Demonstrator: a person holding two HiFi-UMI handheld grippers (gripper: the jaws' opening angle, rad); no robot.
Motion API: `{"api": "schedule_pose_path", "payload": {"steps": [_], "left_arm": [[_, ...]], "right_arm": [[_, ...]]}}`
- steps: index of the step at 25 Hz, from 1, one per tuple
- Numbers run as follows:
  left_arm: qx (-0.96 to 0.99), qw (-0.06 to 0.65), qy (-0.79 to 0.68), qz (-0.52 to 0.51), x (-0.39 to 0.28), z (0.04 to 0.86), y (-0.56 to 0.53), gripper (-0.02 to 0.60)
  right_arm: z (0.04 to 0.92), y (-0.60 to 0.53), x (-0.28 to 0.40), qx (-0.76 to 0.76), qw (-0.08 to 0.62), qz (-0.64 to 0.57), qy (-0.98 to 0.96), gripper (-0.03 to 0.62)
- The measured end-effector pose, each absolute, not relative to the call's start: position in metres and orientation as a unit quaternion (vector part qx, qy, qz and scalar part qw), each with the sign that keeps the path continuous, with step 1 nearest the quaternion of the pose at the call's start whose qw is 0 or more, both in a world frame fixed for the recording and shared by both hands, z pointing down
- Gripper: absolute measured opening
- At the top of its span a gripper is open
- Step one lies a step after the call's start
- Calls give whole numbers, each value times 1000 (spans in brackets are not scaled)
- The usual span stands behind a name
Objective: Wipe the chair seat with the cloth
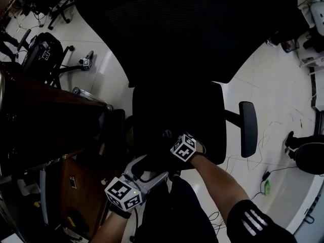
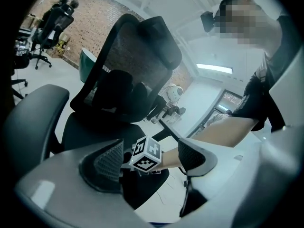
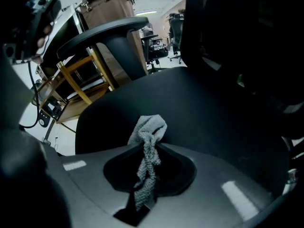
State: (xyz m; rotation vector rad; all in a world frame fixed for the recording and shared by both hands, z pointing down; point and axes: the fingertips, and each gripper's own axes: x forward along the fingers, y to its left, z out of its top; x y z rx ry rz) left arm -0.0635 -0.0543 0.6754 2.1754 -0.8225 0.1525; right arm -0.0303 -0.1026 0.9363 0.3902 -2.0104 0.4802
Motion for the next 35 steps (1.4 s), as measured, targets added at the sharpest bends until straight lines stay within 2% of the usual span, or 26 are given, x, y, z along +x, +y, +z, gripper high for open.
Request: {"api": "schedule_pose_path", "payload": {"steps": [9, 15, 19, 26, 30, 35], "left_arm": [[879, 388, -273, 56, -12, 658, -54, 382], [884, 384, -260, 60, -7, 659, -48, 382], [880, 386, -271, 60, -20, 659, -47, 383], [861, 392, -316, 71, -67, 669, -33, 382], [847, 400, -339, 87, -96, 679, -22, 382], [837, 413, -346, 92, -104, 698, -8, 382]], "right_arm": [[933, -108, 112, 246, 536, 221, -777, 46], [930, -110, 135, 264, 549, 222, -761, 46], [911, -108, 97, 252, 516, 232, -785, 46], [885, -68, -60, 161, 443, 236, -850, 46], [892, -38, -121, 119, 435, 242, -859, 46], [912, -5, -144, 78, 454, 216, -861, 46]]}}
